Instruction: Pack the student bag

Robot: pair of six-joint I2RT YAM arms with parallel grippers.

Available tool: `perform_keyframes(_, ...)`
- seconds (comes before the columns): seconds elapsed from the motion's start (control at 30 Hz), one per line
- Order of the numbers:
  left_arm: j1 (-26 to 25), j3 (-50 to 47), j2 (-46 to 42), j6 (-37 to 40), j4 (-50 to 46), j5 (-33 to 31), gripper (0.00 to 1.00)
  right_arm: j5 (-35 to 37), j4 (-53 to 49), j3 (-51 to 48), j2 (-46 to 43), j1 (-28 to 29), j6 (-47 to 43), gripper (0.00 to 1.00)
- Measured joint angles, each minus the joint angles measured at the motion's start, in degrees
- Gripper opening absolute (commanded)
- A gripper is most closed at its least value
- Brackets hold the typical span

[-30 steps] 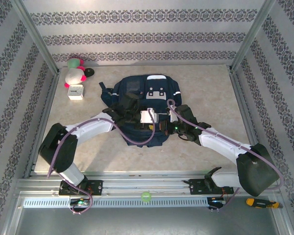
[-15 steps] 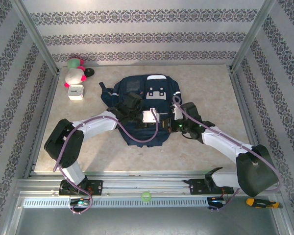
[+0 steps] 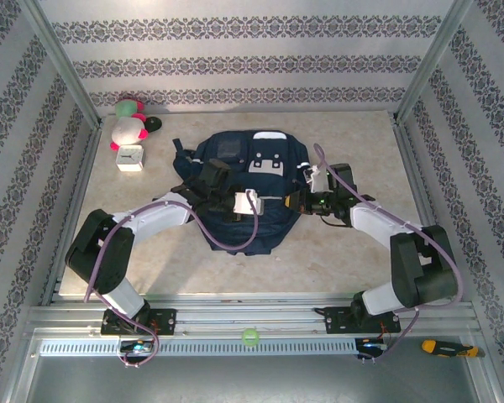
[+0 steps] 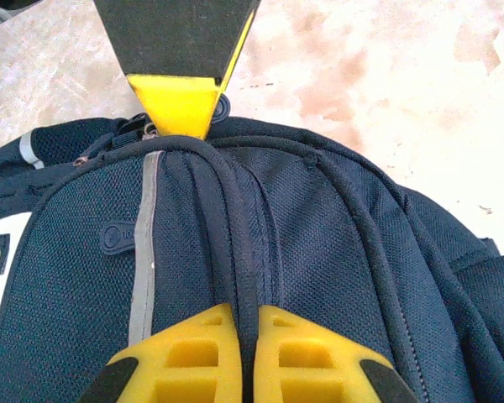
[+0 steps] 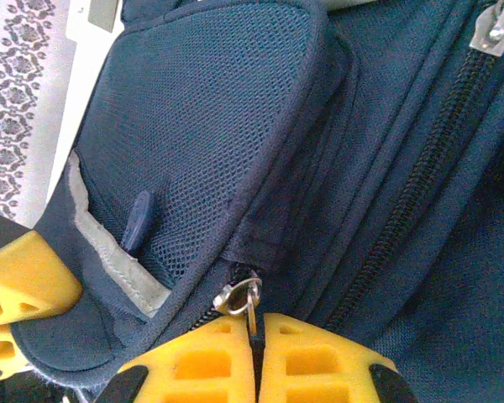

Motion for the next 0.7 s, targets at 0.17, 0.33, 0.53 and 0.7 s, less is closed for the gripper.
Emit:
perform_keyframes(0.17,0.00,-0.15,-0.24,0.11,0.00,-0.07,0.07,-0.17,0.09,0.24,0.28,0.00,-0.02,0.00)
perform_keyframes(0.33,0.00,-3.02,-3.19,-3.96,-0.17,0.39,0.47,2.99,-1.31,0.55,-0.92,-1.16,0.07,0.44)
perform_keyframes(0.53,0.00,-3.41,-9.16,-26.34,-0.72,-7.89,0.72,9.90,-9.75,4.20,-9.05,-3.85,-0.11,0.58)
perform_keyframes(0.7,0.39,1.31,-15.52,-44.70,-3.87,-21.18,0.81,14.38,-17.03,9.46,-18.51,-2.93,0.59,0.60)
